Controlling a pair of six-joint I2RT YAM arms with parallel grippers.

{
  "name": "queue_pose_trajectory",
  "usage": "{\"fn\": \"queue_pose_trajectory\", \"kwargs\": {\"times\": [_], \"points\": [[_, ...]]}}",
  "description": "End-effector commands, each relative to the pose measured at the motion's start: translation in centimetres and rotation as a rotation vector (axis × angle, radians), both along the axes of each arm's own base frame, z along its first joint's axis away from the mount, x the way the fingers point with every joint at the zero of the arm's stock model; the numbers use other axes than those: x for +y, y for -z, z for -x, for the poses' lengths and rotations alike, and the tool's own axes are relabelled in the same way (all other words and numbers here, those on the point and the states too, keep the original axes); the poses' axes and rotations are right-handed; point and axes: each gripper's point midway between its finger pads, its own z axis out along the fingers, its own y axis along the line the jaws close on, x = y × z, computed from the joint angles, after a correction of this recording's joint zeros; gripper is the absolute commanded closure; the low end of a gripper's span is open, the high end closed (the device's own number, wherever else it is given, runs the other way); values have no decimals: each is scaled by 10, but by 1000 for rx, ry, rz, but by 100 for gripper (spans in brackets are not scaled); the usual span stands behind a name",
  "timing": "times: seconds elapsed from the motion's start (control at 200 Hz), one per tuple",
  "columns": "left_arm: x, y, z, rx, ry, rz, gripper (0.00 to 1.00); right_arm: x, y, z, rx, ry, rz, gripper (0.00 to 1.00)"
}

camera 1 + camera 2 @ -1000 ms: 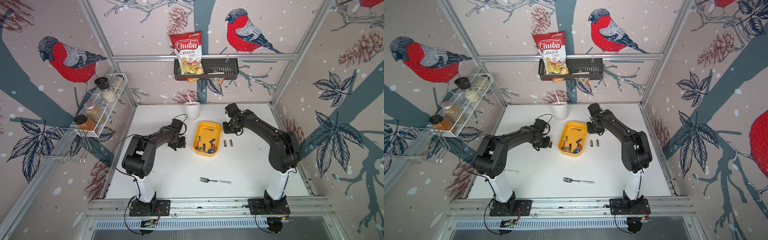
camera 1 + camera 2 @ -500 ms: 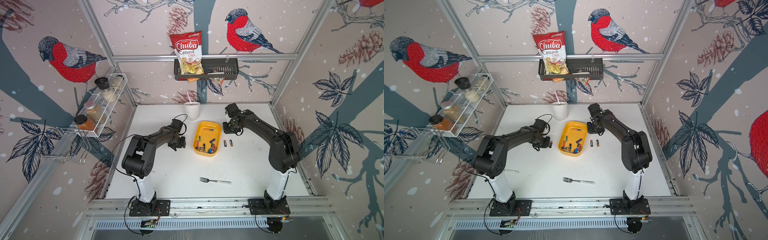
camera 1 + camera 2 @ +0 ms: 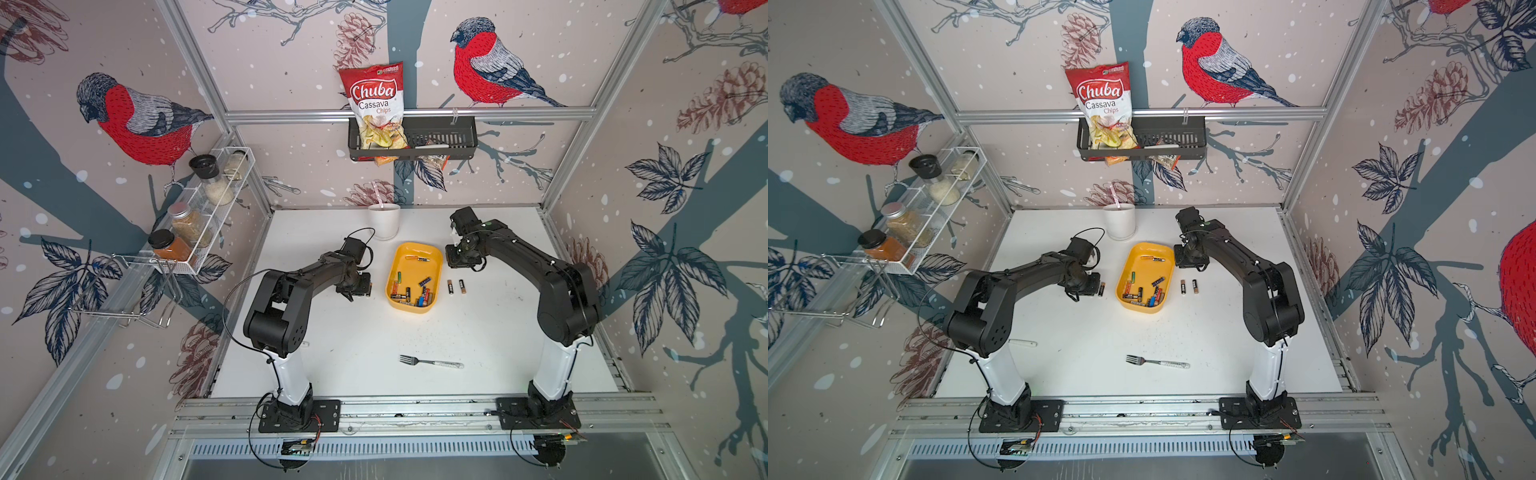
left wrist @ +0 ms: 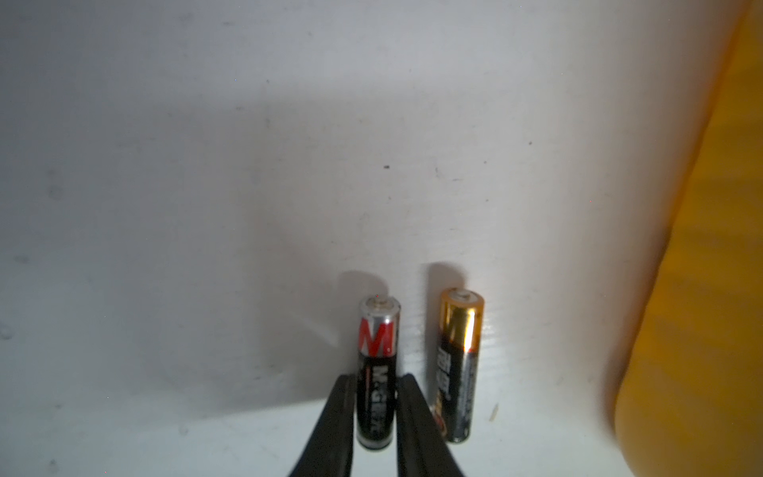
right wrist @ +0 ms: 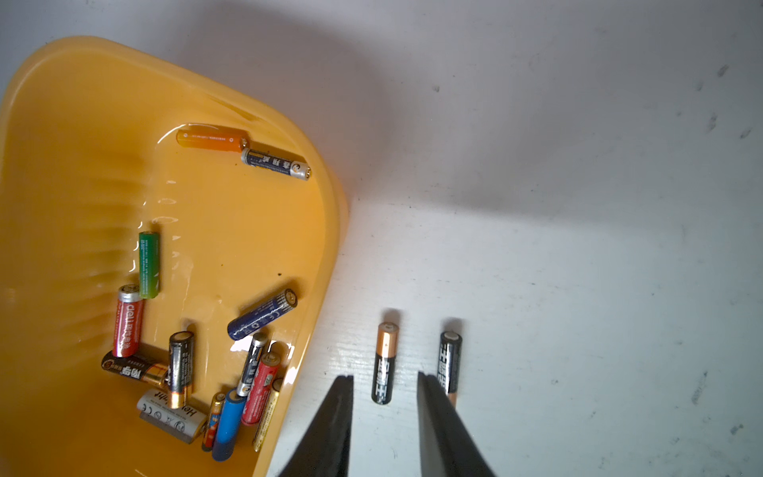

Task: Take the batteries out of the storage box
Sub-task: Place the battery at the center of the board.

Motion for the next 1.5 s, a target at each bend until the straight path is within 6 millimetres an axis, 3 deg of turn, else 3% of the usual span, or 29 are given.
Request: {"fn": "queue_pose_trajectory", "kwargs": {"times": [0.0, 0.565, 0.8, 0.981, 1.221, 1.496], "points": [[1, -1, 2, 12, 3, 0, 75, -2, -1, 0, -4, 2, 8, 67], [0, -17, -4, -19, -3, 3, 72, 0, -7, -1, -15, 4, 4, 67], [0, -39, -12, -61, -10, 6, 72, 33, -21, 1, -38, -45, -1, 67], [0, -45, -10, -69, -12, 14, 71, 63, -23, 4, -37, -78, -17, 67], [-3, -40, -5, -57, -9, 39, 71, 88, 14, 14, 39, -94, 7, 66], [-4, -37, -2, -51, -6, 46, 71, 89, 41, 15, 94, -69, 59, 63]]}}
